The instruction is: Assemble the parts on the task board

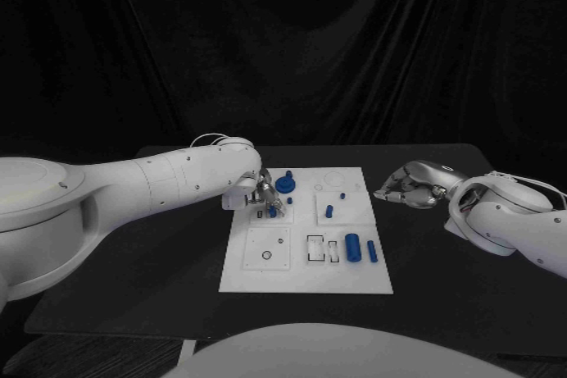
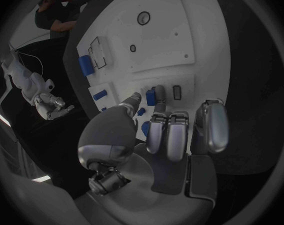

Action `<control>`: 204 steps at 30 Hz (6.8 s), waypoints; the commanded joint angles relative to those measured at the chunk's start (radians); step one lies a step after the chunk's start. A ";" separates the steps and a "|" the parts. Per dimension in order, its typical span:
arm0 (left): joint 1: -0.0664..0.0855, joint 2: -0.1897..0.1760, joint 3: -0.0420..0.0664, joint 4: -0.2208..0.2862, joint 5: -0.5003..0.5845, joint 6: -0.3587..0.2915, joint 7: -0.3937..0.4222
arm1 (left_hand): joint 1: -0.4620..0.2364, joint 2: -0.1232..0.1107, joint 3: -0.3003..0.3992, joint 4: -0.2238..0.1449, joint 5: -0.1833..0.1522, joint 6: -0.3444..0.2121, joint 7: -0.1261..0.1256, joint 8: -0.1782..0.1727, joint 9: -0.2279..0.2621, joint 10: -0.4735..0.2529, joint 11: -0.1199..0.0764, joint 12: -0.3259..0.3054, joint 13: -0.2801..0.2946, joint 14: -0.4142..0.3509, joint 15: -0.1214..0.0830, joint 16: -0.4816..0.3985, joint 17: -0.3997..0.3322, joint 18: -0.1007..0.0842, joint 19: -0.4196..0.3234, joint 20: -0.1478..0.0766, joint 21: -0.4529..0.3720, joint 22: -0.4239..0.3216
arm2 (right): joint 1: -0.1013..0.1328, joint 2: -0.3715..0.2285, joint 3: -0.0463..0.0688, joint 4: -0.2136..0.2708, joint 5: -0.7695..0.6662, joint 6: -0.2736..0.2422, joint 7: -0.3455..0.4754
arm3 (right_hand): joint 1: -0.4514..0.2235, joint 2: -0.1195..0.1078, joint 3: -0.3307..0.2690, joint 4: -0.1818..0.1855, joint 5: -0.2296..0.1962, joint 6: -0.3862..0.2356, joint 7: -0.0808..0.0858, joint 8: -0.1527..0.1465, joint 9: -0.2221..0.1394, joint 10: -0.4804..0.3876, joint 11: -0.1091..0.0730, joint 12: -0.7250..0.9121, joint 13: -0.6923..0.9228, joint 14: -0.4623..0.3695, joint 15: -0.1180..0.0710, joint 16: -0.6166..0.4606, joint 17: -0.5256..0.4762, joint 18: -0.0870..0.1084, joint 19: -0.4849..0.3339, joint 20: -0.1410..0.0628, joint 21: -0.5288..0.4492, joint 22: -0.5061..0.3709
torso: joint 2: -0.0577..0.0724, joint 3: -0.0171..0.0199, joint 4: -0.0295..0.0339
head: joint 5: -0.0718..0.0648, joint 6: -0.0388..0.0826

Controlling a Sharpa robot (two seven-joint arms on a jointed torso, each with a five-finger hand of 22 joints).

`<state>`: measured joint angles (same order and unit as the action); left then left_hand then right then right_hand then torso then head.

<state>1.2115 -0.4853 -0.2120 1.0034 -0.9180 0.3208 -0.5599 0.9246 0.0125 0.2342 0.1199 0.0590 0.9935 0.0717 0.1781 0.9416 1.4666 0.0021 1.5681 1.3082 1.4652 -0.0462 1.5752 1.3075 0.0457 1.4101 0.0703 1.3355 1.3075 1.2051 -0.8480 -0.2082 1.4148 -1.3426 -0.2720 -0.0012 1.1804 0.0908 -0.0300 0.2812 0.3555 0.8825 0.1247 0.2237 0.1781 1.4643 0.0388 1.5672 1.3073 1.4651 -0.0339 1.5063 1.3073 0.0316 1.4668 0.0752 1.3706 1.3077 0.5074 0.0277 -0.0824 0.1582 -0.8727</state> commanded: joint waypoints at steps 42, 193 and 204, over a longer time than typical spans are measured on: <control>-0.002 -0.023 0.000 0.029 -0.034 -0.004 0.000 | 0.081 0.052 -0.057 -0.006 0.145 -0.017 -0.027 0.109 0.209 0.104 -0.019 0.003 0.263 0.106 -0.014 -0.004 0.263 0.009 0.021 -0.016 0.011 0.191 | -0.004 -0.001 0.001 -0.003 -0.002 0.006 -0.014 | 0.010 0.001 0.004 0.002 0.006 -0.005 0.000 -0.002 0.000 0.106 0.005 0.004 0.263 0.078 0.006 -0.006 0.136 0.021 0.009 0.005 -0.004 0.190 | 0.000 -0.0001 -0.0001 | 0.002 0.000; 0.019 -0.034 0.000 -0.157 -0.092 -0.113 0.146 | 0.132 0.029 -0.295 0.158 -0.009 -0.086 -0.026 0.251 0.398 0.104 -0.022 0.003 0.263 0.106 -0.020 -0.004 0.263 -0.002 0.052 -0.025 0.059 0.206 | -0.012 -0.011 0.001 -0.005 -0.002 -0.008 0.017 | 0.005 -0.006 -0.004 0.005 0.010 -0.003 -0.002 -0.001 0.000 0.106 0.004 0.004 0.263 0.074 0.005 -0.019 0.113 0.019 0.013 0.004 -0.002 0.192 | 0.000 -0.0005 0.0003 | 0.001 0.000; 0.006 -0.026 0.000 -0.166 -0.092 -0.094 0.144 | 0.136 0.036 -0.300 0.159 -0.008 -0.105 -0.023 0.253 0.394 0.104 -0.020 0.003 0.263 0.106 -0.017 -0.004 0.263 -0.002 0.050 -0.023 0.057 0.205 | -0.015 -0.012 0.001 -0.004 -0.002 -0.004 0.014 | 0.005 -0.005 -0.004 0.005 0.011 -0.003 -0.002 -0.001 0.000 0.106 0.004 0.004 0.263 0.074 0.005 -0.020 0.111 0.020 0.012 0.004 -0.003 0.192 | 0.000 0.0001 0.0003 | -0.002 0.000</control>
<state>1.2194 -0.5137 -0.2128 0.8387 -1.0081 0.2057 -0.4248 1.0516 0.0464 -0.0619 0.2785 0.0514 0.8949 0.0482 0.4298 1.3079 1.4664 -0.0231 1.5681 1.3082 1.4669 -0.0695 1.5752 1.3074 0.0456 1.4619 0.0399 1.3961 1.3073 1.1923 -0.8589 -0.2082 1.4097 -1.3426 -0.2778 0.0140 1.1804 0.0907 -0.0330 0.2841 0.3624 0.8825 0.1247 0.2237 0.1781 1.4643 0.0388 1.5672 1.3075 1.4650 -0.0339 1.4915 1.3073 0.0470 1.4669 0.0752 1.3708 1.3075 0.5075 0.0273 -0.0820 0.1568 -0.8727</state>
